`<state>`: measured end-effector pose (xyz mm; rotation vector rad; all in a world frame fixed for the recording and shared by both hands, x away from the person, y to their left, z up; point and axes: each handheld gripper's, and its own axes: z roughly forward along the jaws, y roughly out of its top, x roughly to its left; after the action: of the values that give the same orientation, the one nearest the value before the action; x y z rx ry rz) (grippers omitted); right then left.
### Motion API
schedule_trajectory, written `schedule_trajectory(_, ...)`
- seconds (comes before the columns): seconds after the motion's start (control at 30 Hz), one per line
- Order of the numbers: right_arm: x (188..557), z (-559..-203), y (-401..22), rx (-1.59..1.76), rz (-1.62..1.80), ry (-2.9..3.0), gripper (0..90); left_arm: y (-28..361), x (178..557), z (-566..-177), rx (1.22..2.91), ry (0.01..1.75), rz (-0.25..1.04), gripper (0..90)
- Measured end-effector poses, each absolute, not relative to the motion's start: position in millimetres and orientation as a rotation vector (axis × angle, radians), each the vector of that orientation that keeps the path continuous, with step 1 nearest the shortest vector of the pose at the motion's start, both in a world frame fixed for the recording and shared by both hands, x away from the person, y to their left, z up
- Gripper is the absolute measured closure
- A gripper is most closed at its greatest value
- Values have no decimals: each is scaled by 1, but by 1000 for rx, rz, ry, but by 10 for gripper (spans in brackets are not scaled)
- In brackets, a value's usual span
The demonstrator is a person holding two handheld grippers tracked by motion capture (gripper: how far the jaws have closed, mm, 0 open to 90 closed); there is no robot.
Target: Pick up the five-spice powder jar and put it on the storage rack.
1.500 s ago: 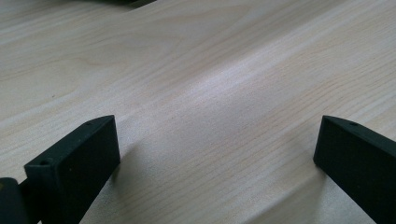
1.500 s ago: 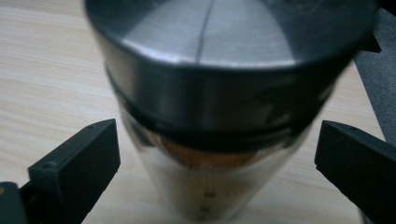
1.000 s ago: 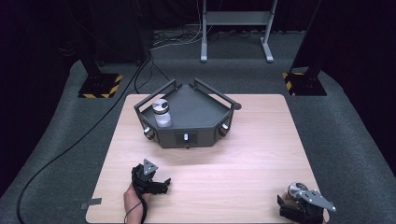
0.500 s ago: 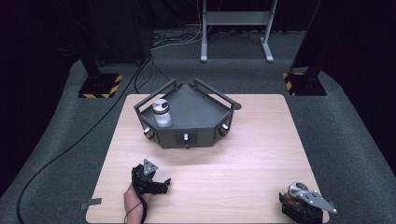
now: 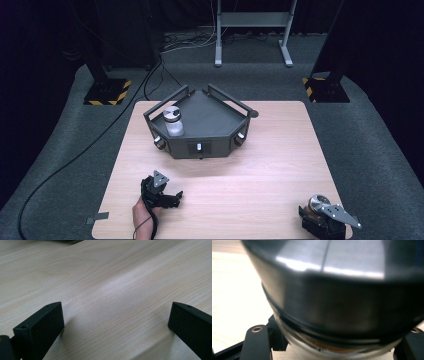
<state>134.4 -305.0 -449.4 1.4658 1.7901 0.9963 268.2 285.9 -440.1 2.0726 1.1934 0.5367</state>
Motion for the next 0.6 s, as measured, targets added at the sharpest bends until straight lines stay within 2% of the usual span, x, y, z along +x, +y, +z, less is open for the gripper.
schedule_trajectory(0.6,137,-431,-298,1407,1002,1816,301,288,270,-440,2068,1201,521,1)
